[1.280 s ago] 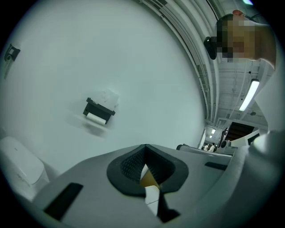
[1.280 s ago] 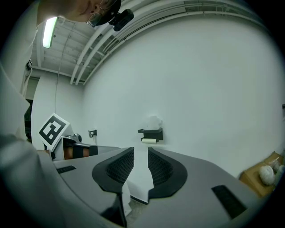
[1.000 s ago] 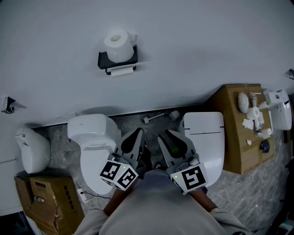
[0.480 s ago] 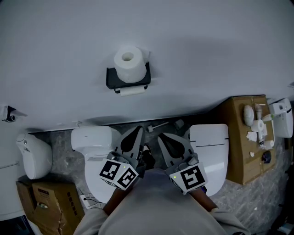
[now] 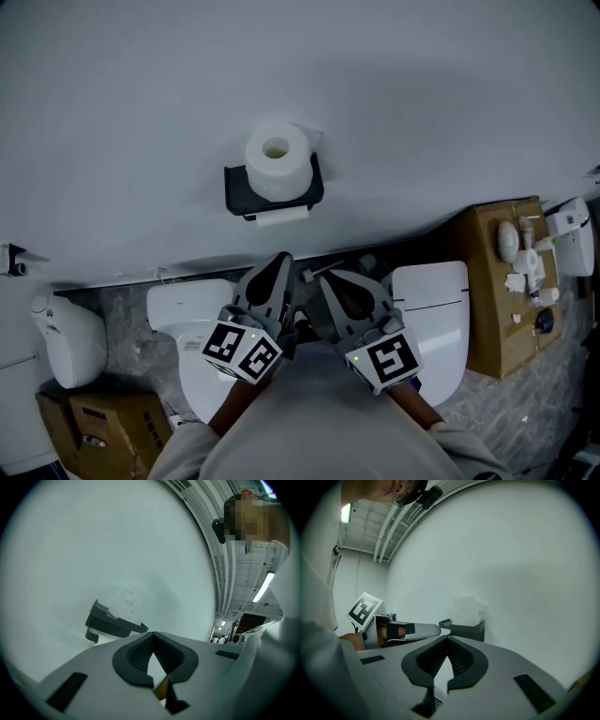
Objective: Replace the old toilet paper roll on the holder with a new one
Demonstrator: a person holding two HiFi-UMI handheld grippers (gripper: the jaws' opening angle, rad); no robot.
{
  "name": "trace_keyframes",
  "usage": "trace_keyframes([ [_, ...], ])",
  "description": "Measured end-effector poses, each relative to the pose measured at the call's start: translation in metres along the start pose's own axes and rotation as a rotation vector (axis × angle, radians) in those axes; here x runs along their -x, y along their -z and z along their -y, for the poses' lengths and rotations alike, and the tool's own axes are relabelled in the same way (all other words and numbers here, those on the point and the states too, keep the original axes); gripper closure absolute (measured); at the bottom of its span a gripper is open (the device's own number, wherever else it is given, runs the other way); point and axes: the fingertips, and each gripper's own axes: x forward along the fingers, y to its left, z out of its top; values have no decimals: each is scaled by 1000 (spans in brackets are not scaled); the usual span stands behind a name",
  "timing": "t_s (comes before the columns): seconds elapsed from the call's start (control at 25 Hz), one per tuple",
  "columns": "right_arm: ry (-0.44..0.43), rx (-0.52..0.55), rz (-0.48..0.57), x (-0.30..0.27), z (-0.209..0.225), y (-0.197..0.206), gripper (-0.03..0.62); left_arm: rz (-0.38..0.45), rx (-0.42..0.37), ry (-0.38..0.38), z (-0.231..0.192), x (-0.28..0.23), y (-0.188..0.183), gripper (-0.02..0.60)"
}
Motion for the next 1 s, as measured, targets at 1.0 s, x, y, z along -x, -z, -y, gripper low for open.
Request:
trace_keyframes([
  [1.0,70,-27,-76,-27,22,13,577,284,879,-1,-79,-62,36,397],
])
